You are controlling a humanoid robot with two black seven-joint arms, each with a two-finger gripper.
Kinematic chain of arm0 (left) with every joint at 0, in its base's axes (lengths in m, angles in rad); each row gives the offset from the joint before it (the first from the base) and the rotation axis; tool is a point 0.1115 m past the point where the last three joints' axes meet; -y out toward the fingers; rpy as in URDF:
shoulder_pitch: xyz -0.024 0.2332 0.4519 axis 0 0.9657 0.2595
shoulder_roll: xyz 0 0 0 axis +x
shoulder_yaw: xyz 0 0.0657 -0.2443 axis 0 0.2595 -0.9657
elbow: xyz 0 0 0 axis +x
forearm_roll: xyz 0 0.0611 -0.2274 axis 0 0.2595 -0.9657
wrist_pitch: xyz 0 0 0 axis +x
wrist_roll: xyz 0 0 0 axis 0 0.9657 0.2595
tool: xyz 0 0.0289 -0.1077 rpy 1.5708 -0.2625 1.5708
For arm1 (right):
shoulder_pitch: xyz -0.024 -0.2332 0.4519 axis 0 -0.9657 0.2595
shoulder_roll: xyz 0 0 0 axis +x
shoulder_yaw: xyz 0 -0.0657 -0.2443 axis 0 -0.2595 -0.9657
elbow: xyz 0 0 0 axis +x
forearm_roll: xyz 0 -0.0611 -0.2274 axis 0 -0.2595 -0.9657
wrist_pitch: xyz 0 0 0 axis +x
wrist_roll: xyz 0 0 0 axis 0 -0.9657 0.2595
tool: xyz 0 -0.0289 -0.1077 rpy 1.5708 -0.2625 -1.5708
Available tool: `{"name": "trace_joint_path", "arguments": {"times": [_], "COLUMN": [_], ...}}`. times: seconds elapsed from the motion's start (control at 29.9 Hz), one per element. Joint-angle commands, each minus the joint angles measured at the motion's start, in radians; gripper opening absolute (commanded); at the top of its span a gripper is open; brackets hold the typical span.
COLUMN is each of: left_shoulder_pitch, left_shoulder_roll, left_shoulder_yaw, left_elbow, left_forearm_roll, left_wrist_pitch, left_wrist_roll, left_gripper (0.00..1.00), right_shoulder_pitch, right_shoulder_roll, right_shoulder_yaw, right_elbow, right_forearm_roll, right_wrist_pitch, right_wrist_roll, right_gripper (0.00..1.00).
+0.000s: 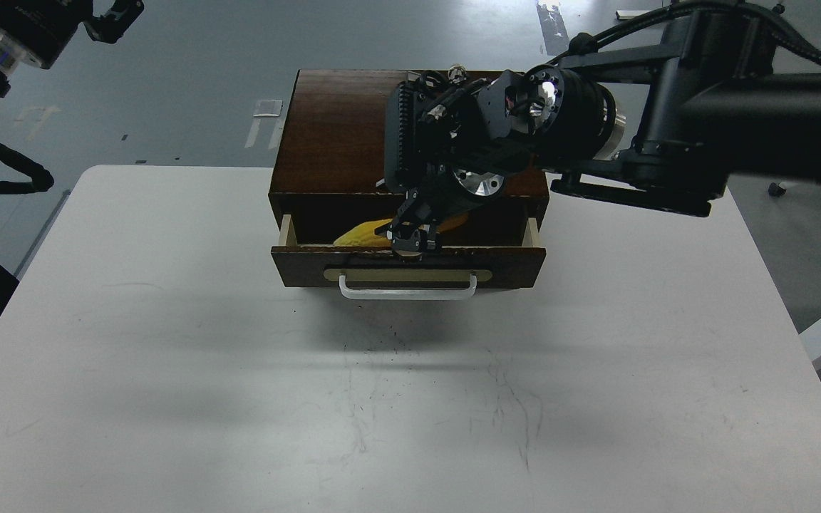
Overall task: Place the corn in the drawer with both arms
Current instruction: 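Lower the corn into the open drawer and open the right gripper, then lift the right gripper up out of the drawer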
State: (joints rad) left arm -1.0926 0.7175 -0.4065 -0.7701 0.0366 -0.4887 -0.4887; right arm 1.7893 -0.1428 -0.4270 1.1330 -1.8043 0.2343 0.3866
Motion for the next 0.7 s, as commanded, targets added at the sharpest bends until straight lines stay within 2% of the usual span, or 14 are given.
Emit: {"name": "trace_joint_path", "arguments": {"times": [0.0, 0.03, 0.07, 0.3, 0.44, 0.57, 0.67], "left_shoulder_pitch": [0.0, 0.0, 0.0, 0.002, 0.003, 0.003, 0.003], "left_shoulder_roll": [0.002, 0.005, 0.005, 0.019, 0.013, -0.009, -0.044], "left_shoulder_yaw": [0.0, 0.0, 0.0, 0.0, 0.0, -0.003, -0.003], "left_elbow": [0.0, 0.0, 0.0, 0.0, 0.002, 0.018, 0.038], "left_forearm_roll": [-0.001, -0.001, -0.001, -0.004, -0.004, -0.006, -0.006], "left_wrist_pitch": [0.0, 0.0, 0.0, 0.0, 0.0, 0.0, 0.0], "left_wrist_roll": [0.0, 0.0, 0.0, 0.0, 0.0, 0.0, 0.0], "left_gripper": [0.98, 0.98, 0.98, 0.98, 0.98, 0.98, 0.98], "right_shoulder_pitch": [0.005, 0.012, 0.012, 0.042, 0.025, -0.007, -0.034], "right_shoulder_roll": [-0.015, -0.024, -0.03, -0.15, -0.292, -0.4, -0.461], "right_shoulder_yaw": [0.005, 0.014, 0.02, 0.094, 0.169, 0.201, 0.215], "right_elbow": [0.004, 0.002, 0.001, -0.002, -0.006, -0.003, -0.006], "right_forearm_roll": [0.109, 0.173, 0.207, 0.557, 0.759, 0.945, 1.039], "right_wrist_pitch": [0.003, 0.006, 0.008, 0.019, 0.019, 0.019, 0.019], "right_wrist_roll": [0.0, 0.0, 0.0, -0.003, -0.011, -0.032, -0.031], "right_gripper": [0.82, 0.97, 0.99, 1.0, 1.0, 1.0, 1.0]}}
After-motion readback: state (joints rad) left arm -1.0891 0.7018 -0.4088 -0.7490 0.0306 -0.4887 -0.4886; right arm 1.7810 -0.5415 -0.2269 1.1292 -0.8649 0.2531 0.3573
